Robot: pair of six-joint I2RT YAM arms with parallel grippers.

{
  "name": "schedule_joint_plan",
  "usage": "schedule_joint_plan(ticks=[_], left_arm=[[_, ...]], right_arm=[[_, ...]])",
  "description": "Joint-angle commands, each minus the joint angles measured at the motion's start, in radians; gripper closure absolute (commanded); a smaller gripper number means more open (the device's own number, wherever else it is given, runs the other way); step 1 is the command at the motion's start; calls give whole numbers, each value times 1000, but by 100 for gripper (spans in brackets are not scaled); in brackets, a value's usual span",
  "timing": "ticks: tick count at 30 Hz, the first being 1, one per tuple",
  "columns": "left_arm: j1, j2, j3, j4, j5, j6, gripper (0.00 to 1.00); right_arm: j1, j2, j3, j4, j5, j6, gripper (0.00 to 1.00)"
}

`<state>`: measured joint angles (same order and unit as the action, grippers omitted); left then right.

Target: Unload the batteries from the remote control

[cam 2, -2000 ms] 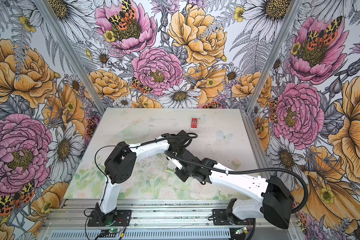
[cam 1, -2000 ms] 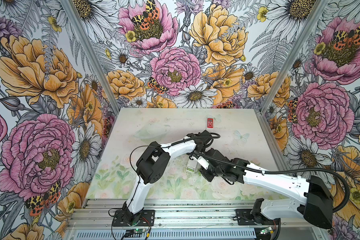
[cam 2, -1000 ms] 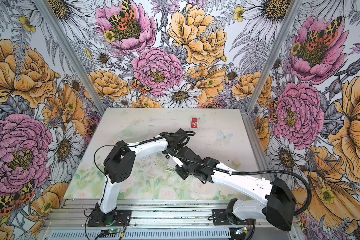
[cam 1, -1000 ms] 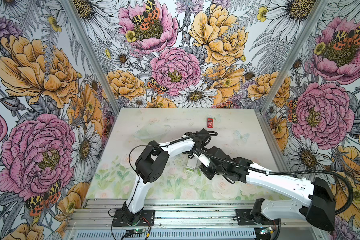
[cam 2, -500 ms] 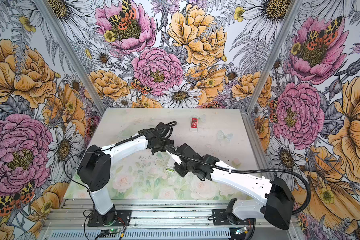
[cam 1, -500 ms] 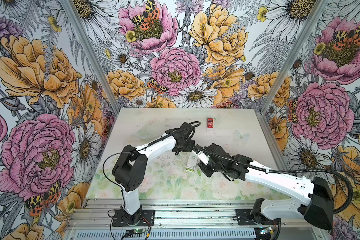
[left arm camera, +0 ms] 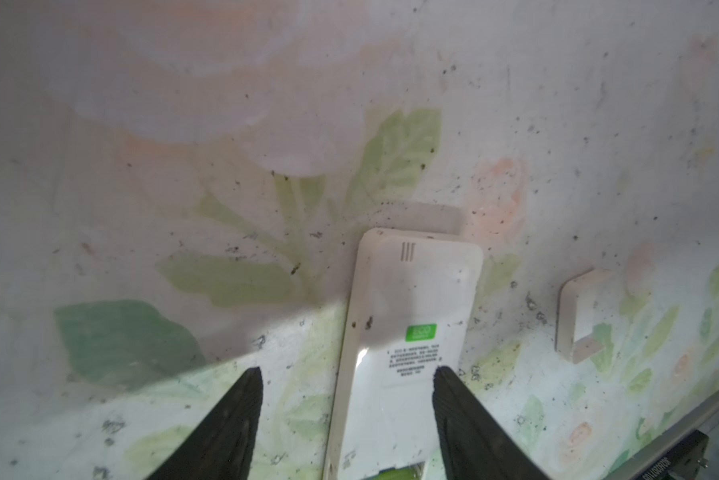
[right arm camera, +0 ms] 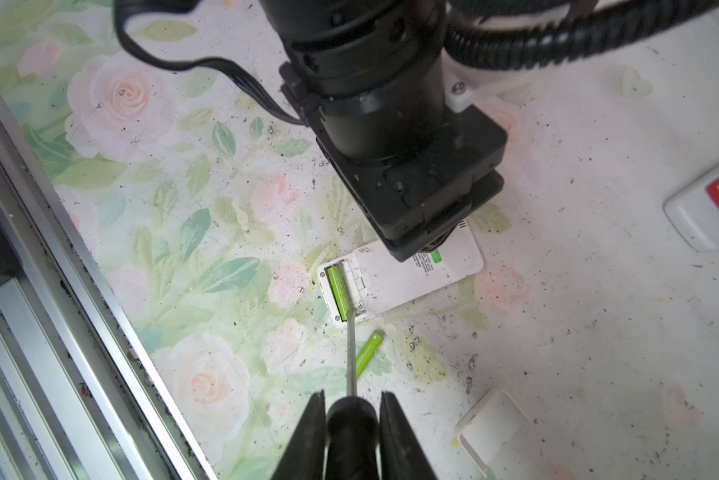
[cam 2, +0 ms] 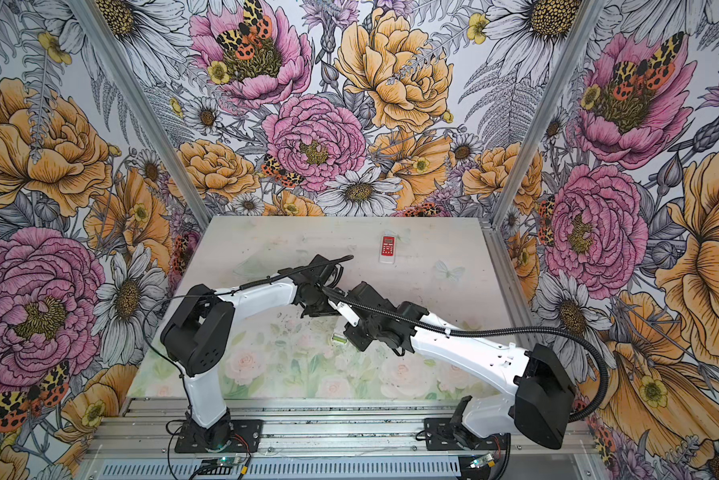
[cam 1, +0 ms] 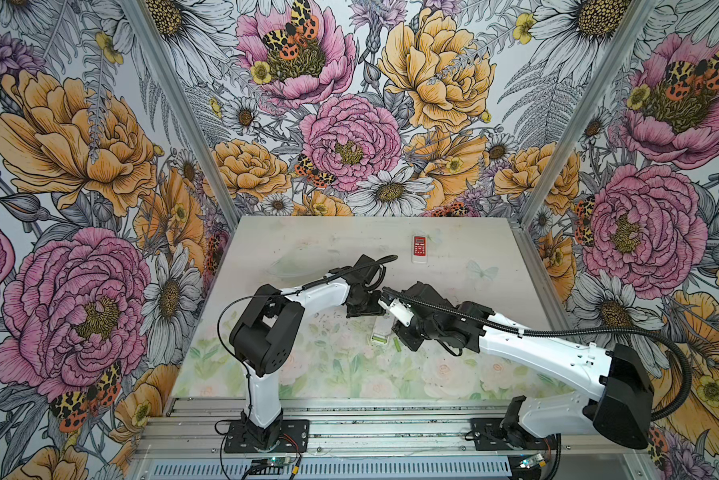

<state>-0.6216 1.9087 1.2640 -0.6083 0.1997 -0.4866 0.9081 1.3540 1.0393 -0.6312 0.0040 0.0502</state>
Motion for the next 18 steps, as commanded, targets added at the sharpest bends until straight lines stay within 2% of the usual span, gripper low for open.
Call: schedule_joint_plan(ticks=[1, 9, 18], left_arm=[[-8, 30, 27, 12, 17, 27, 34], [-30, 48, 10, 5, -8, 21, 36], [-80, 65, 23, -66, -68, 14, 45]], right_arm=[[-5, 9, 45, -18, -9, -28, 100], [-6, 28, 54, -36, -33, -35, 100], [-7, 43, 54, -49, -49, -39, 100]])
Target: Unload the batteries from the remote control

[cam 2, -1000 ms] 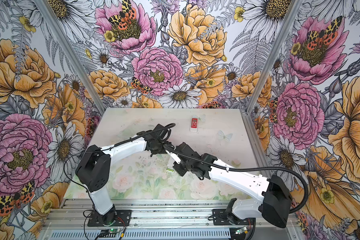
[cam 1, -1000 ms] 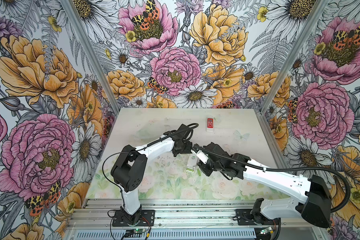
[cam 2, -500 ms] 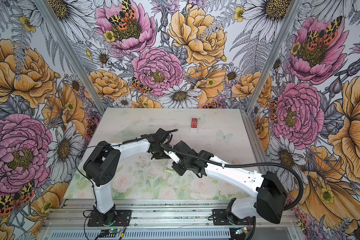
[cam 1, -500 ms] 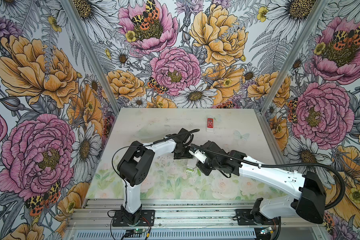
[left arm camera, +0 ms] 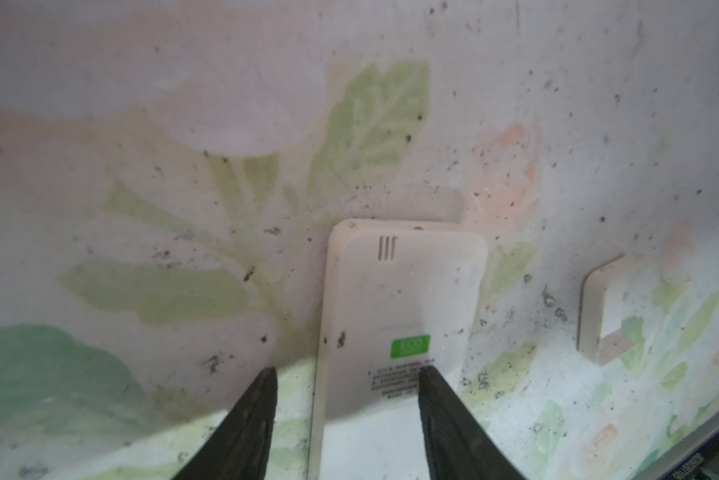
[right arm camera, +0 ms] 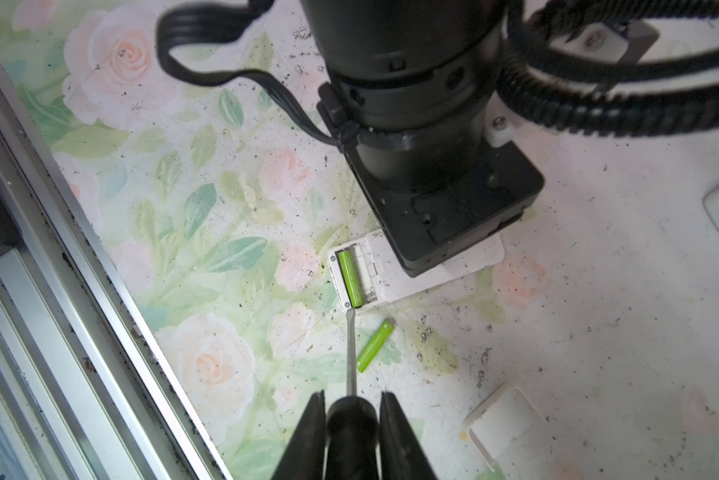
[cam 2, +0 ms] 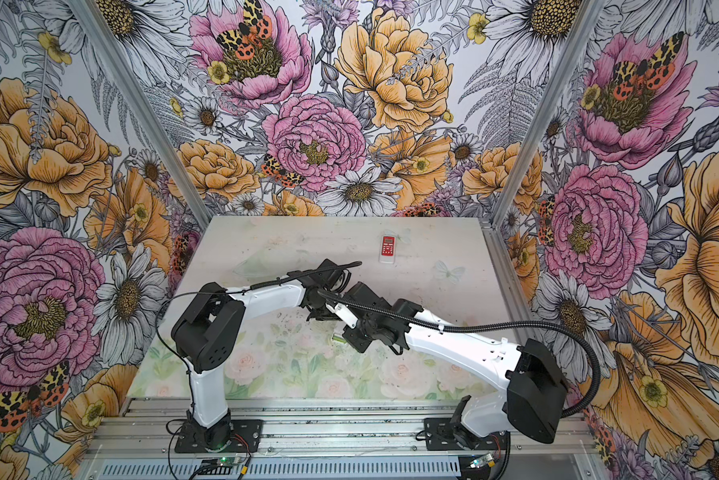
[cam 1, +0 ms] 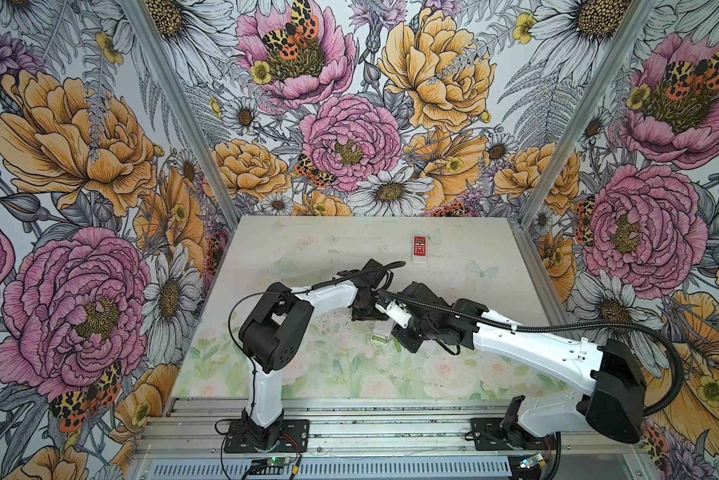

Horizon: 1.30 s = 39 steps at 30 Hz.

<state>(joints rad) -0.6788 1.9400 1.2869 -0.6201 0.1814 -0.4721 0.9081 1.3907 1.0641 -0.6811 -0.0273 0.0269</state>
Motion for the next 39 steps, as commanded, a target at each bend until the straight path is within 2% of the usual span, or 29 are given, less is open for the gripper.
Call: schedule_joint_plan(ticks=[1, 7, 39], left_arm=[[-28, 37, 2, -56, -55, -4, 46], [-48, 51, 0, -59, -75, -17, 50], [-51, 41, 10, -59, -89, -18, 52]], right_arm=[[-7, 8, 31, 0, -20, -16, 100], [-7, 14, 43, 2, 29, -18, 100], [-23, 13, 19, 43, -17, -2, 100]])
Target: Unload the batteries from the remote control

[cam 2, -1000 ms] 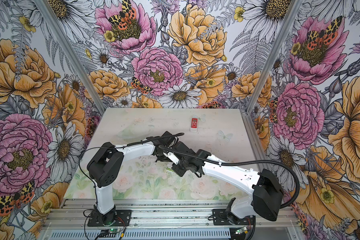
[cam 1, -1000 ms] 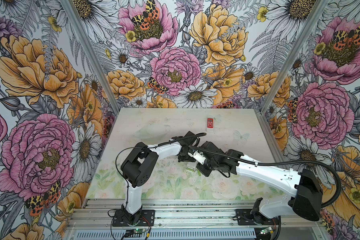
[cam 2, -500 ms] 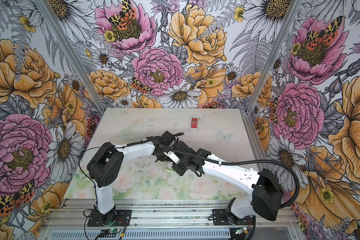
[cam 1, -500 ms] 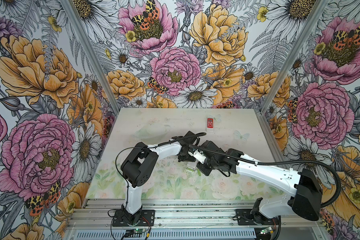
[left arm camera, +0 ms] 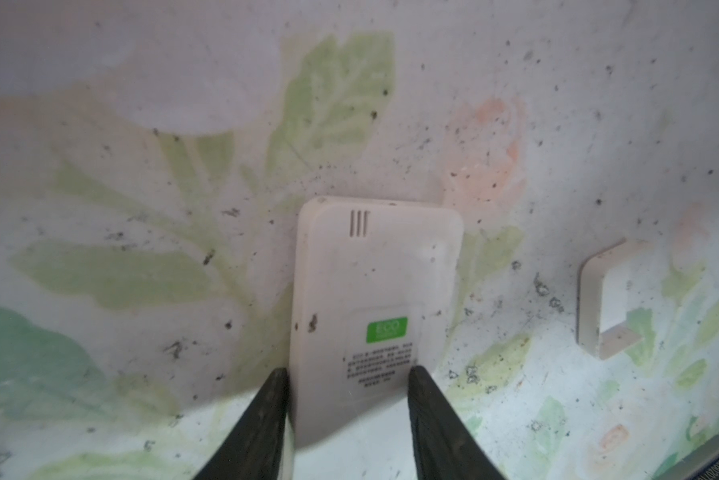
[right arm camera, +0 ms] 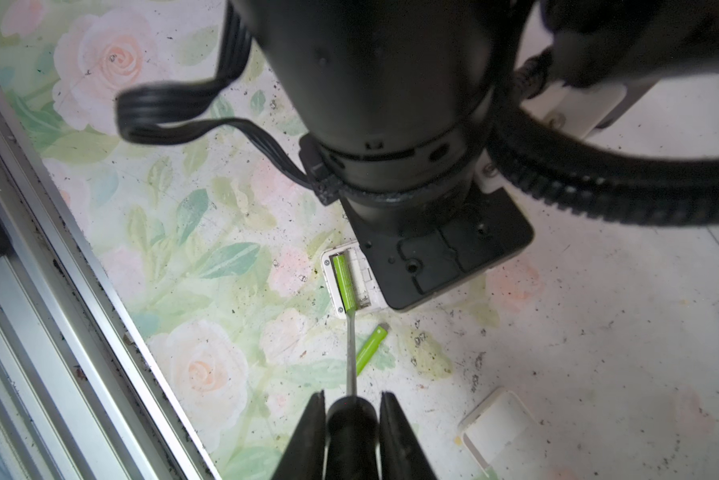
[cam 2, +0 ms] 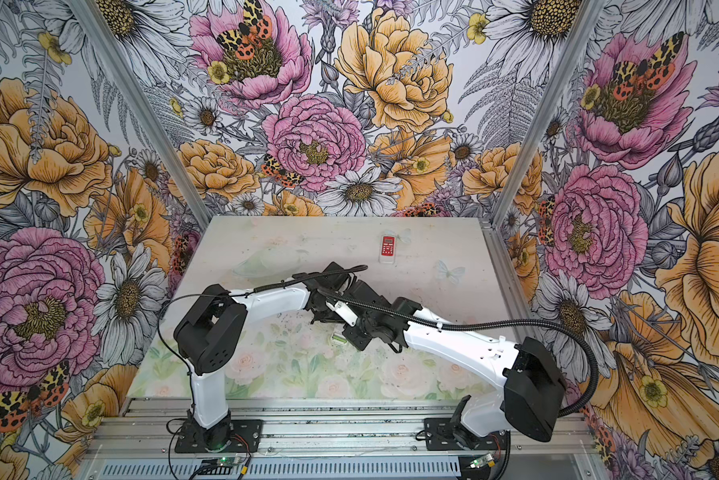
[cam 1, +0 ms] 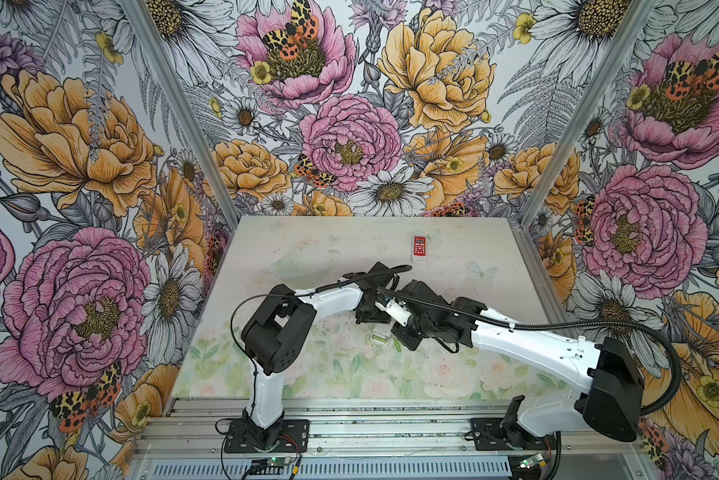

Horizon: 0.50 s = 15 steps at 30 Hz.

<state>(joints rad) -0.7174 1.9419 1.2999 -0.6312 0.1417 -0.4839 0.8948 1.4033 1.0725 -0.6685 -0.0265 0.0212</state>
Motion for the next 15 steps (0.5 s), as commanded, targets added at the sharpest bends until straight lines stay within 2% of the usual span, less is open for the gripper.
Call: schedule_joint_plan(ticks=[1, 15], left_arm=[[-12, 41, -4, -48, -50, -6, 53], [-13, 38, -1, -47, -51, -7, 53]], right_arm=[[-9, 0, 7, 30, -20, 4, 100], [-11, -6, -16, 21, -20, -3, 100]])
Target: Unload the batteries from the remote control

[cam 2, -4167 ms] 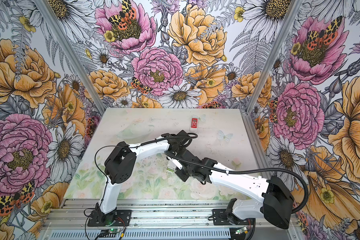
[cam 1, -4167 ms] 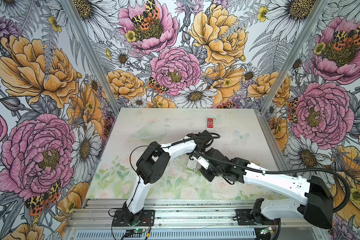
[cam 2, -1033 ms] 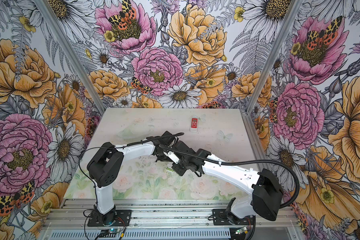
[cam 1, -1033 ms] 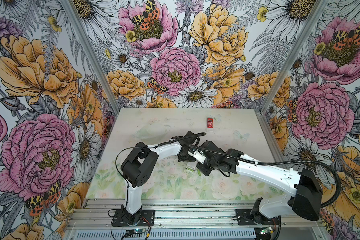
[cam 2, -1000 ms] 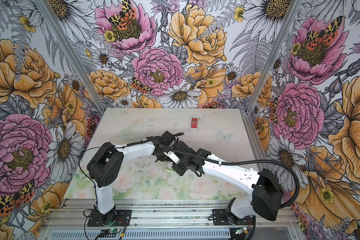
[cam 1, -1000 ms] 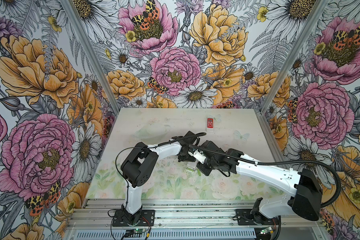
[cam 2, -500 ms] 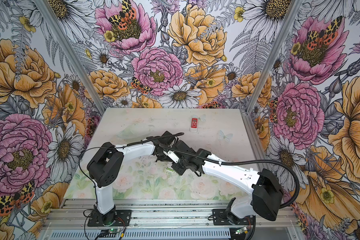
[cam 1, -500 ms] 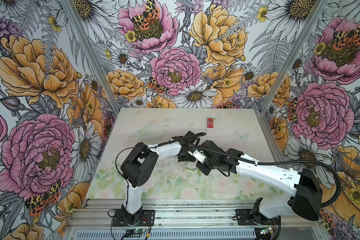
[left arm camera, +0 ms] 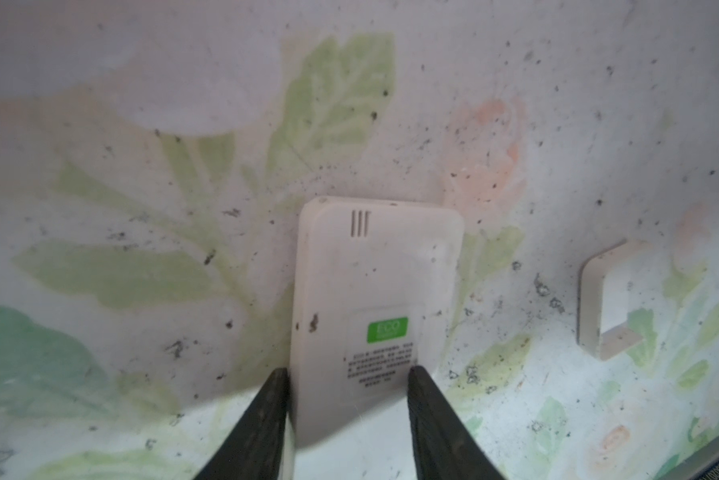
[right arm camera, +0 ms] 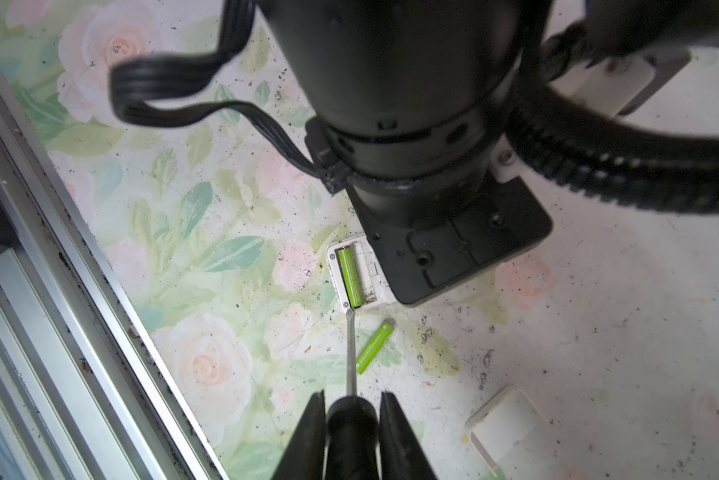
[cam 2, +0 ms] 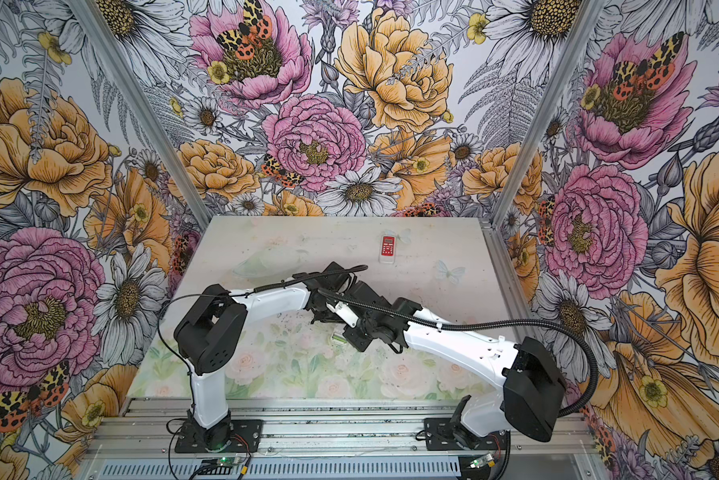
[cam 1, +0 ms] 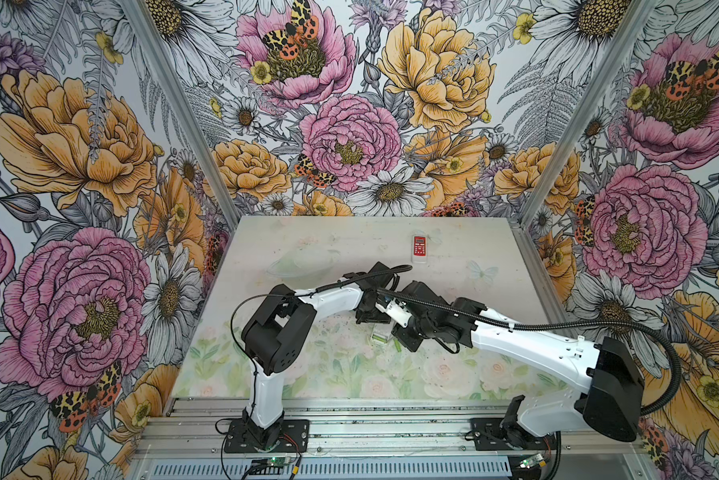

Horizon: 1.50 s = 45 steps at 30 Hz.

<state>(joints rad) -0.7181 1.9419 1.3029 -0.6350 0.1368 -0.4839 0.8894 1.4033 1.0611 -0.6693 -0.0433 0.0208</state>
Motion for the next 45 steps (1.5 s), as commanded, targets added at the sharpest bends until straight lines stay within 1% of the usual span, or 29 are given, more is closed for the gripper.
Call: schedule_joint_plan(ticks=[1, 9, 15, 16, 18, 20, 22, 23, 27, 30, 32, 35, 38, 41, 43, 45], left_arm=[[-12, 37, -4, -42, -45, -7, 53], [-14, 37, -1, -44, -45, -8, 53], [-19, 48, 1, -40, -29, -10, 53], [-20, 50, 1, -39, -24, -9, 55], [-20, 52, -4, -35, -11, -8, 62], [-15, 50, -21, -17, 10, -15, 66], [-9, 49, -45, 9, 37, -24, 72], [-8, 51, -49, 9, 39, -26, 72], [-1, 39, -70, 8, 36, -33, 73], [6, 27, -73, 8, 35, -36, 72], [16, 16, -79, 8, 39, -48, 71], [43, -16, -101, 8, 44, -82, 64], [71, -74, -133, 8, 33, -127, 48], [91, -148, -169, 8, 39, -164, 41], [98, -200, -192, 11, 44, -200, 34], [94, -253, -218, 13, 44, -232, 29]], right_arm=[[-6, -6, -4, 22, 1, -4, 100], [-6, 12, -4, 24, 0, -10, 100], [-2, 24, -31, 71, 2, 11, 100], [-1, 22, -48, 92, -2, 23, 100], [9, 18, -84, 147, 0, 51, 100], [18, 0, -138, 224, 2, 86, 100], [25, -26, -203, 311, 0, 123, 100], [28, -35, -222, 334, 6, 130, 100], [30, -76, -240, 324, 43, 148, 100], [29, -104, -229, 272, 57, 131, 100], [29, -115, -227, 247, 60, 129, 100], [28, -124, -226, 223, 93, 145, 100], [29, -131, -210, 197, 151, 176, 100], [28, -136, -192, 171, 202, 196, 100], [28, -131, -183, 162, 250, 214, 100], [27, -129, -177, 161, 291, 230, 100]])
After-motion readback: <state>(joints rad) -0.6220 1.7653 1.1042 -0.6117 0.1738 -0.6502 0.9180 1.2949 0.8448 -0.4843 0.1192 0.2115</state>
